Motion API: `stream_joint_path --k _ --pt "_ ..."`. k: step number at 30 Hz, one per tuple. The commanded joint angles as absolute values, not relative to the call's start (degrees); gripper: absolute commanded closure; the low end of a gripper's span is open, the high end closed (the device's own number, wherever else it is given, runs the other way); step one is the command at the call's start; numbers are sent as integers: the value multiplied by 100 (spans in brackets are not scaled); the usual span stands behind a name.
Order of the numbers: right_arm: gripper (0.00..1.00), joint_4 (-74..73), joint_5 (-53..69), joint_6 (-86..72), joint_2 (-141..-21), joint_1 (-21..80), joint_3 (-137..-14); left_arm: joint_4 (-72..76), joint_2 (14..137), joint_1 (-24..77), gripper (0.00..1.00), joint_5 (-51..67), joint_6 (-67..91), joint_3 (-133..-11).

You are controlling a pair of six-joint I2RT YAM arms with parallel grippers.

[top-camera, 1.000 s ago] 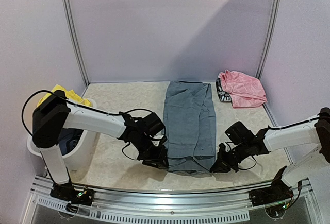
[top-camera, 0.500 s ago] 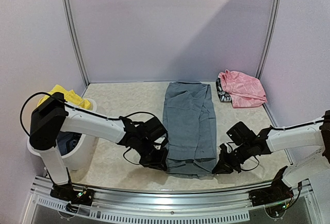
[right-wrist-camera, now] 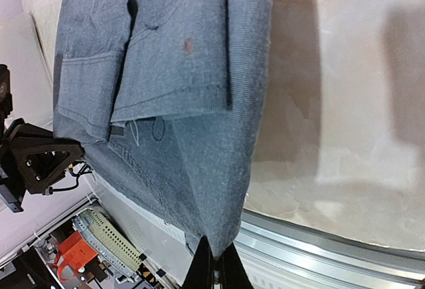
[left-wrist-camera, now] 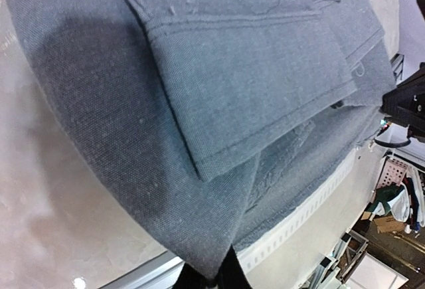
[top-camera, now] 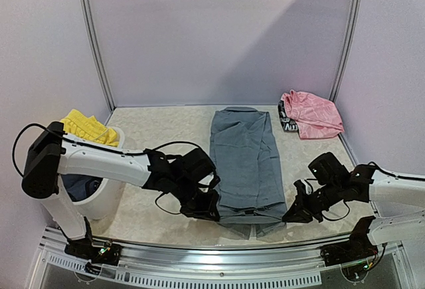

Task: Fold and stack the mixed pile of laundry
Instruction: Pick up the rectangle-folded shirt from the center of the board.

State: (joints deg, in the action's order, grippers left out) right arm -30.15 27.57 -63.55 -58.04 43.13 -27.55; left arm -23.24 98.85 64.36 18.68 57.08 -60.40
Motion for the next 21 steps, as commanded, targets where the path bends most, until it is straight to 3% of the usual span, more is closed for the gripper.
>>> stream_joint_path --k 1,21 --pt "100 -3724 2378 -6454 -5642 4334 -2882 -2904 9711 6478 100 1710 5746 -6146" --pt "100 -4967 957 -5688 -6689 4270 -5406 -3714 9624 5945 100 1417 5515 -7457"
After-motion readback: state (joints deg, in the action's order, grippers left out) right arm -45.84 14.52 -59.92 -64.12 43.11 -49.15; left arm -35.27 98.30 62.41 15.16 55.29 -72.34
